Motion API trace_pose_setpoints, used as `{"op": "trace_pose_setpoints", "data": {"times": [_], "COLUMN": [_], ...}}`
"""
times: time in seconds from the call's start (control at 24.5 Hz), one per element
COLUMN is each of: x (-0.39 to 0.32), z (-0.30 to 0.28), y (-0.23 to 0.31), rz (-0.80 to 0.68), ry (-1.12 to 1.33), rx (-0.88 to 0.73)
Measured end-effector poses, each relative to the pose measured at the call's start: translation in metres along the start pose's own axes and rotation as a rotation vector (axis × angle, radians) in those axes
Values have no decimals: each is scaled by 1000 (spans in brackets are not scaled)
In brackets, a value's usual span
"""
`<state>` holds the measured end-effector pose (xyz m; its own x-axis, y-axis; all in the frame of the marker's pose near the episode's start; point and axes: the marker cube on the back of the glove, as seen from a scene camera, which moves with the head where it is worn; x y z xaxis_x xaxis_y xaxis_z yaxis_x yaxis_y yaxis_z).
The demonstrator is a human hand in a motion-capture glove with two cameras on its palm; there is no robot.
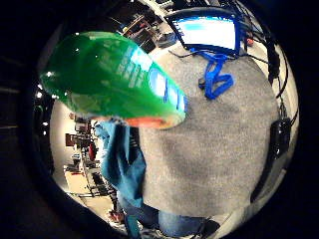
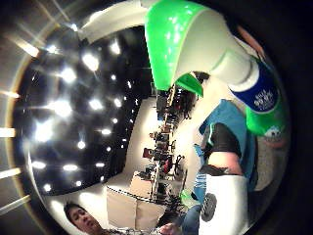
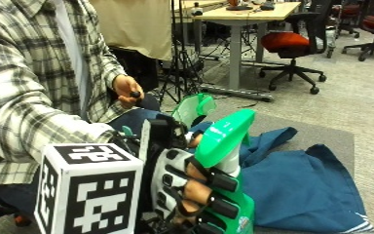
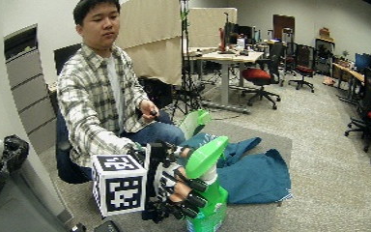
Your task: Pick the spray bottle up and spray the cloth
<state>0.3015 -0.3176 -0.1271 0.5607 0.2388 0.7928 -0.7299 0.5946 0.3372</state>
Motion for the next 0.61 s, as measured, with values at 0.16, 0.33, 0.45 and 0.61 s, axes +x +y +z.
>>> {"op": "trace_pose_setpoints", "data": {"times": [0.16,0.33,0.45,0.61], "x": [0,0,-2,-4], "z": [8,11,13,16], "y": [-13,-23,-30,-40], "rz": [5,10,-2,-8], "ry": [-51,-91,-92,-81], "rx": [70,159,203,255]}}
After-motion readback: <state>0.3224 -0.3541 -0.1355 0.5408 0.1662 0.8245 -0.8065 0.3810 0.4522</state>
